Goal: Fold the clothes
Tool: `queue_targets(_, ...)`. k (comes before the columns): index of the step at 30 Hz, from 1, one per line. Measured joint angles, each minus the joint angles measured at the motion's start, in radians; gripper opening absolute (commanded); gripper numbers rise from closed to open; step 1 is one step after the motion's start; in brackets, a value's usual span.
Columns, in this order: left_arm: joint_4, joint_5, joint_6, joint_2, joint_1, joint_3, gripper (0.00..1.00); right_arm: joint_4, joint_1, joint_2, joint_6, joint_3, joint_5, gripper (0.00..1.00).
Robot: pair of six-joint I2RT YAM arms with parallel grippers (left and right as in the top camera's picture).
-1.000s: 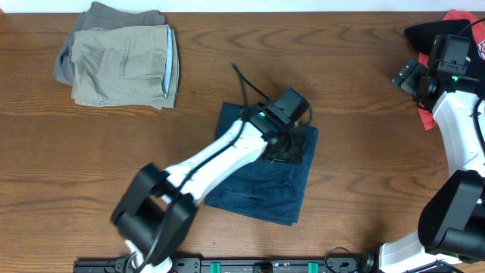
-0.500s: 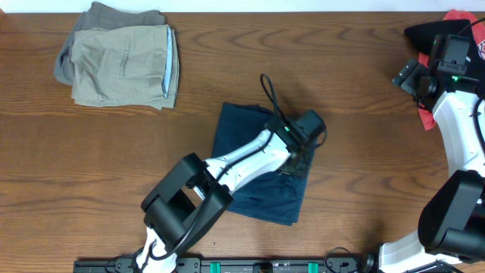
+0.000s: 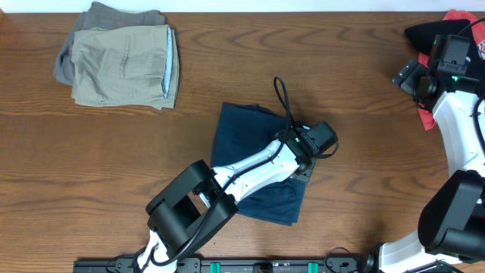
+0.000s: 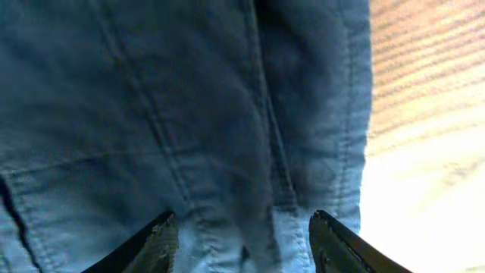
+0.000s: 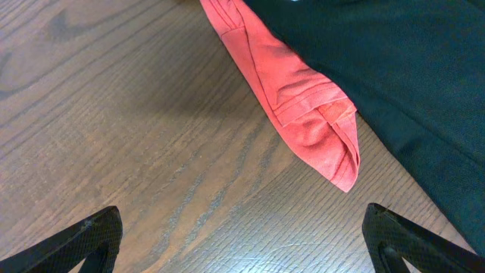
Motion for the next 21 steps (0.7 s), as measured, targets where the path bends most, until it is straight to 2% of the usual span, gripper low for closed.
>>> queue_targets(6,0.001,-0.017,0.000,0.001,0.000,0.000,0.52,0.000,0.000,0.000,0.000,0.000,0.000,0.99)
queue_targets(21,0.021,-0.024,-0.061,0.036,-0.001,0.000,0.53,0.000,0.000,0.000,0.000,0.000,0.000,0.99)
